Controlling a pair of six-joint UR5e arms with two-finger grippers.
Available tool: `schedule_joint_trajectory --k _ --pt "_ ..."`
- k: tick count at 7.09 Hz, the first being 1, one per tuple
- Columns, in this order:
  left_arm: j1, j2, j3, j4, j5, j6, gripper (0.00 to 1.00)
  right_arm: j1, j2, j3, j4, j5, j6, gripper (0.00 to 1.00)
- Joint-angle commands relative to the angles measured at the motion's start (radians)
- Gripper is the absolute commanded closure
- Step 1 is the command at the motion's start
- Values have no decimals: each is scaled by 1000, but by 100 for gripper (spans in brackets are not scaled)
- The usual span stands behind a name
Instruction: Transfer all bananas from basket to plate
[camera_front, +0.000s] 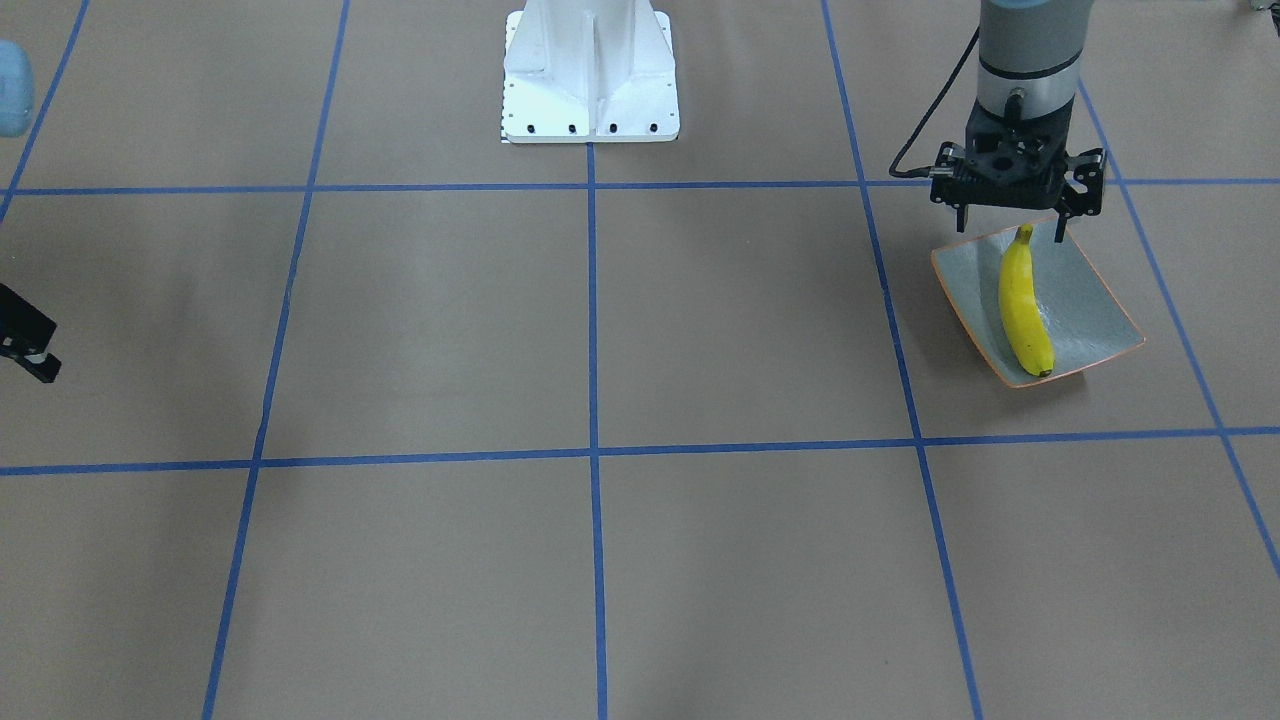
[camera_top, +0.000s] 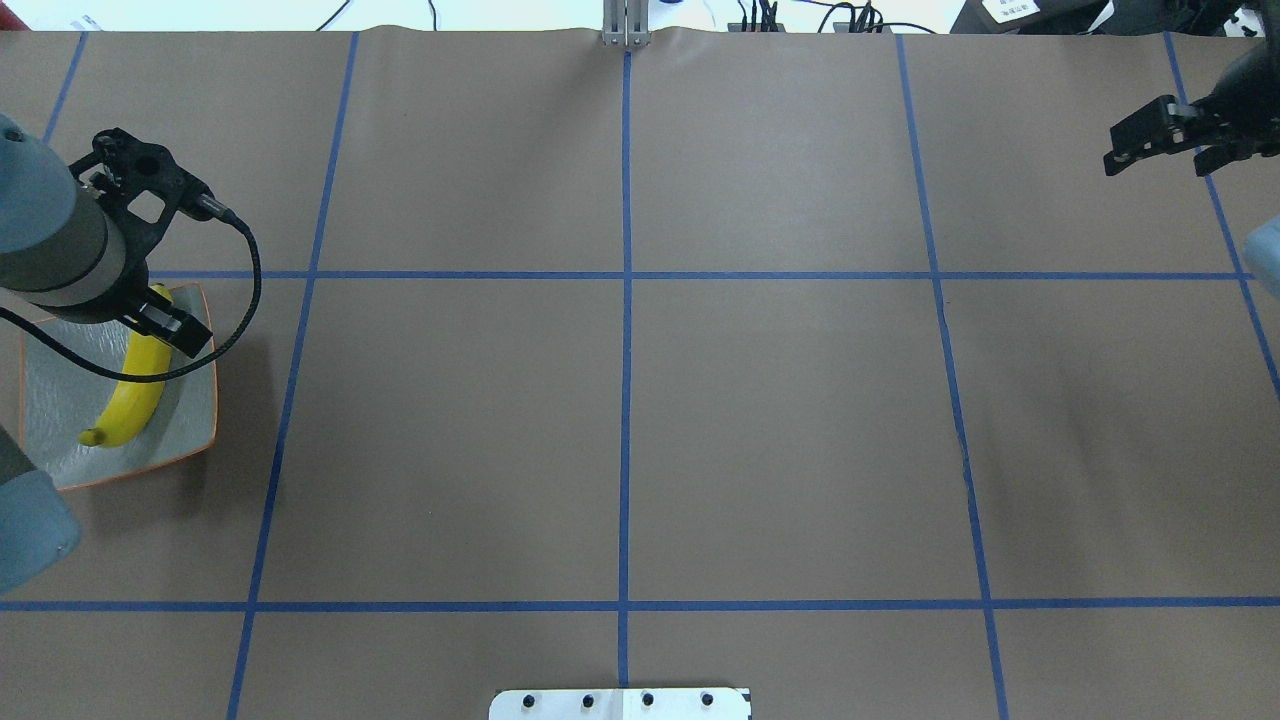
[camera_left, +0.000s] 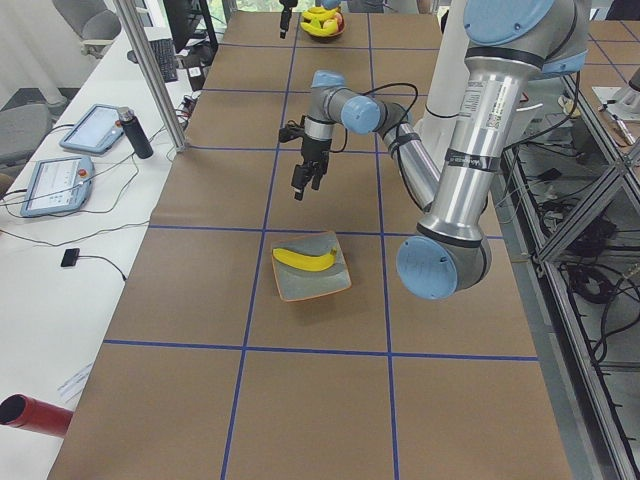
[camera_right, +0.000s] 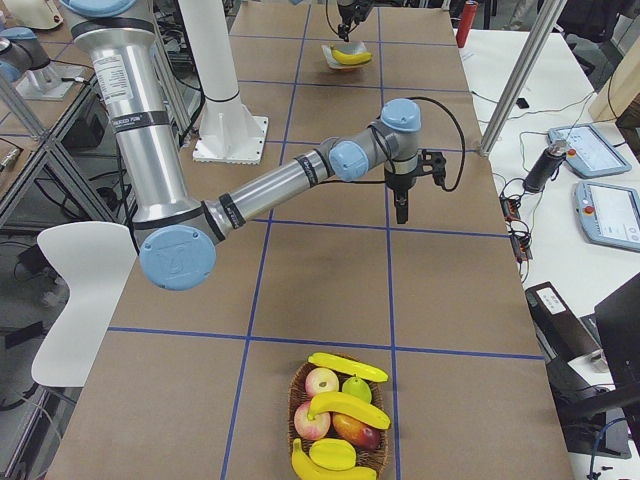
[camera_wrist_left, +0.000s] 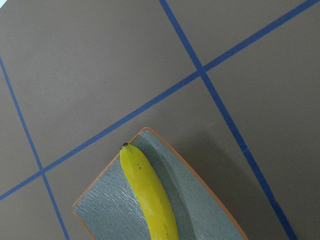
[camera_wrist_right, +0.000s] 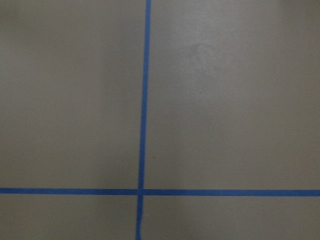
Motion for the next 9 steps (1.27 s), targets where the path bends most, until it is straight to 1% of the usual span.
schedule_joint_trajectory --k 1,2,3,6,7,8,9 --pt "0 -25 37 -3 -1 -9 0 118 -43 -105 -20 -18 -268 0" --pt "2 -29 39 -4 -1 -13 0 158 -56 -178 -10 -18 -374 0" --pt "5 -32 46 -7 -2 -35 0 162 -71 -215 -10 -21 -434 0" --pt "7 -33 78 -52 -2 -50 0 159 -102 -272 -19 -28 -484 0" --pt "8 -34 85 -52 -4 -56 0 157 -88 -317 -16 -70 -510 0" --pt "8 -40 86 -52 -23 -58 0 154 -62 -388 -2 -84 -565 0" --pt "8 -42 86 -52 -25 -58 0 154 -50 -419 16 -86 -580 0"
